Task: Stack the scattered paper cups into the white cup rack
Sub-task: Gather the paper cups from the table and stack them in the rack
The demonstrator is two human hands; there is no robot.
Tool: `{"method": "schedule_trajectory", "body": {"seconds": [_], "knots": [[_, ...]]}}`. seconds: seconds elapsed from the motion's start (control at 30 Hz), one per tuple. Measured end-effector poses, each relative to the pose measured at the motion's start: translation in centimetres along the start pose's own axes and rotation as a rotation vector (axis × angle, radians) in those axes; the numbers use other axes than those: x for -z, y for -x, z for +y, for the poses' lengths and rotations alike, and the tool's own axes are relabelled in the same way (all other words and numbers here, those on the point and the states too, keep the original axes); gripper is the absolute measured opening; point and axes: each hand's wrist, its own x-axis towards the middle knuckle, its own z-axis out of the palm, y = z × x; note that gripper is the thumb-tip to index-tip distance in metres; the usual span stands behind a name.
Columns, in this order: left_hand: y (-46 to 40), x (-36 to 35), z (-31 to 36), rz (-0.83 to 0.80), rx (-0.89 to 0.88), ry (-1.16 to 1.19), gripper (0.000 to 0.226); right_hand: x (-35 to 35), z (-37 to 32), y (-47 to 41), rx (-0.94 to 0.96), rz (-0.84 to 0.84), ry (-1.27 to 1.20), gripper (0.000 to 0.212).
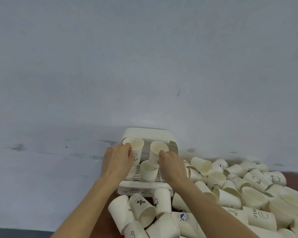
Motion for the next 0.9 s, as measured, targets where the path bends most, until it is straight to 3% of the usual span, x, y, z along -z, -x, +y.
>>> {"method": "schedule_trajectory", "body": {"seconds": [0.43, 0.9], "knots": [[-0.7, -2.2, -2.3, -0.04, 0.042, -0.074, 0.027, -4.2, -1.3, 0.8, 0.056, -0.238, -0.031, 0.02], [0.0, -5.0, -3.4, -0.15, -0.007, -0.17, 0.03, -5.2, -1.8, 1.3, 0.043, -0.233, -0.057, 0.02]]}}
